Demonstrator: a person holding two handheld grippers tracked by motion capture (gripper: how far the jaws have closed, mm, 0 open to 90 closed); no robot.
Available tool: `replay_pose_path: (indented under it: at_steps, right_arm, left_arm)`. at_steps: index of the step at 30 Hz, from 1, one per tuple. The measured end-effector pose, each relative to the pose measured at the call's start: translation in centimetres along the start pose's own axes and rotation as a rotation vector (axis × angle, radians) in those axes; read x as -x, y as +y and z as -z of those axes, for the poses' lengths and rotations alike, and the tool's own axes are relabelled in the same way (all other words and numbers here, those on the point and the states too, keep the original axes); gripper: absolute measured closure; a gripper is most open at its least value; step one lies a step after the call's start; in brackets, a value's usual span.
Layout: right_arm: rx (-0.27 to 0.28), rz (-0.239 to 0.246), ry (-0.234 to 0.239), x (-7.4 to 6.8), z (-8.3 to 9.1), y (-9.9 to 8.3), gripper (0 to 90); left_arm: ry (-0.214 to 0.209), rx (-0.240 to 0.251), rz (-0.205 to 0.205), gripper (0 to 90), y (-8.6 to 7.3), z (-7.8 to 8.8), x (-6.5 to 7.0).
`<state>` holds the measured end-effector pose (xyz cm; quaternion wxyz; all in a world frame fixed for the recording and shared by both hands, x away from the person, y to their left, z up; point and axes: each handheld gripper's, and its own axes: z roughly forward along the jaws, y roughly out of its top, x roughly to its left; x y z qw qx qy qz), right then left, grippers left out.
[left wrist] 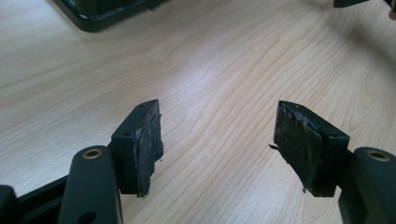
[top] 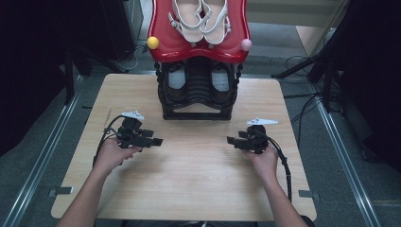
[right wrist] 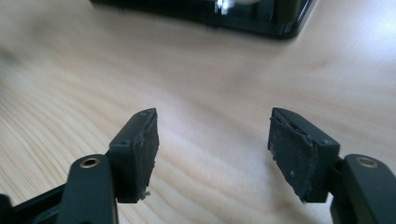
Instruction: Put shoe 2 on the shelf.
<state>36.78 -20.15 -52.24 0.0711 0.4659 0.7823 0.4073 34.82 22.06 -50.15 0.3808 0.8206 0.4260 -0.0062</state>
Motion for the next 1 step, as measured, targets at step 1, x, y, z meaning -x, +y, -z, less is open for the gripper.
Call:
replay_pose_path:
  at_steps: [1]
  right_arm:
    - [-0.041, 0.011, -0.001, -0.05, -0.47, -0.16, 34.0]
  left_arm:
    - [0.000, -0.017, -0.004, 31.1, 0.00, -0.37, 0.09]
